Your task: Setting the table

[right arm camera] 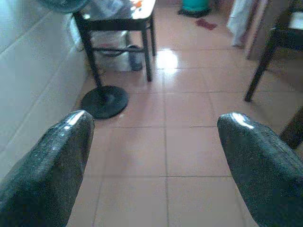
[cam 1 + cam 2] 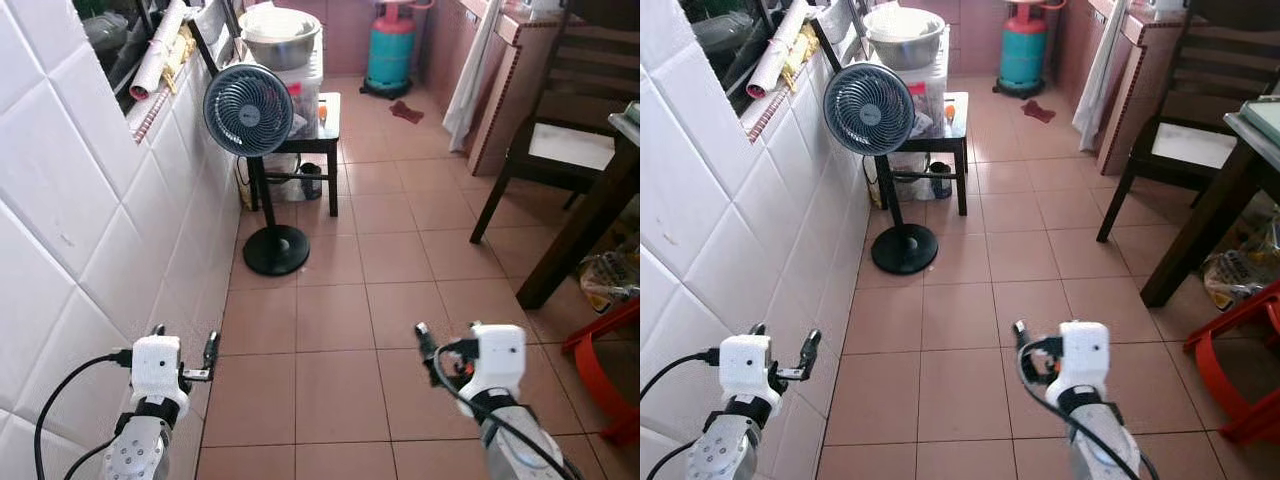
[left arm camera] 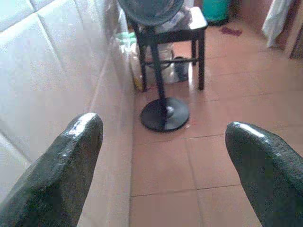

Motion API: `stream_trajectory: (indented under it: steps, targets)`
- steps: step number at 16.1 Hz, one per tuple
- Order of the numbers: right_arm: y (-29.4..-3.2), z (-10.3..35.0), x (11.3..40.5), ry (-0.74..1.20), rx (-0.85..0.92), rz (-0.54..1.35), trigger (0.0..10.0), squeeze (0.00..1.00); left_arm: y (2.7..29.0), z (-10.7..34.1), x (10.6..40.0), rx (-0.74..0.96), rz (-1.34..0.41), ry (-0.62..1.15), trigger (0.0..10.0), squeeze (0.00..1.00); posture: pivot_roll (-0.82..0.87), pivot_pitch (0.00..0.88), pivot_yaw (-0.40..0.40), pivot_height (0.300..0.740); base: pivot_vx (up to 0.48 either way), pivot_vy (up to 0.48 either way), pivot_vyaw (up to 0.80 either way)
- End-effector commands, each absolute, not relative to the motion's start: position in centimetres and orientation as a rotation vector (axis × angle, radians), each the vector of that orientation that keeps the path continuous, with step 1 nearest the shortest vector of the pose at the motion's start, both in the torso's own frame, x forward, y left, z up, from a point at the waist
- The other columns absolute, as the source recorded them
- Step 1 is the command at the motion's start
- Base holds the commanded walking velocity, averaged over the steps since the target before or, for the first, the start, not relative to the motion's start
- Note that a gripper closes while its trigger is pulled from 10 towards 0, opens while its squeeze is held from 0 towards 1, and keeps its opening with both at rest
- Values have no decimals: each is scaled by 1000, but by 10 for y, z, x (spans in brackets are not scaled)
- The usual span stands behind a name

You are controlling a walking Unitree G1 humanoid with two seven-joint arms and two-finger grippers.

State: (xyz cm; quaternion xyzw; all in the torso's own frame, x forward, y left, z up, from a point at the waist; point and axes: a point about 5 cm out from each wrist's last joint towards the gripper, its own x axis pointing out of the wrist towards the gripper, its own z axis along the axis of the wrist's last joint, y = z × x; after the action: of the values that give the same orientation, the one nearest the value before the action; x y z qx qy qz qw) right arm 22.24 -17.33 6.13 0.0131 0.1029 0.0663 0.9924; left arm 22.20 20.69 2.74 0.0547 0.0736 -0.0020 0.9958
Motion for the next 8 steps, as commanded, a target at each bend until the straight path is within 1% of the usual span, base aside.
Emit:
stream_trajectory:
  steps: [1,2,4,5,6,7,8]
  targets:
    - [-173,65,222,201,32,159,10000,0,208,26,222,145,-14,150,10000,0,-76,30,46,740,0,0,0]
    - [-172,67,223,203,18,186,10000,0,208,24,222,142,-64,161,10000,0,-72,35,32,740,0,0,0]
    - [-172,70,225,202,-10,213,10000,0,213,29,221,201,-95,126,10000,0,-70,35,24,740,0,0,0]
    - [-172,71,226,200,-9,211,10000,0,213,30,222,199,-104,122,10000,0,-70,35,24,740,0,0,0]
    - [-174,73,227,195,-21,199,10000,0,212,33,223,204,-120,103,10000,0,-76,39,28,740,0,0,0]
    - [-178,78,230,171,-69,149,10000,0,207,39,227,207,-130,57,10000,0,-84,44,35,740,0,0,0]
    - [-181,79,229,159,-60,108,10000,0,206,40,228,195,-83,28,10000,0,-90,46,45,740,0,0,0]
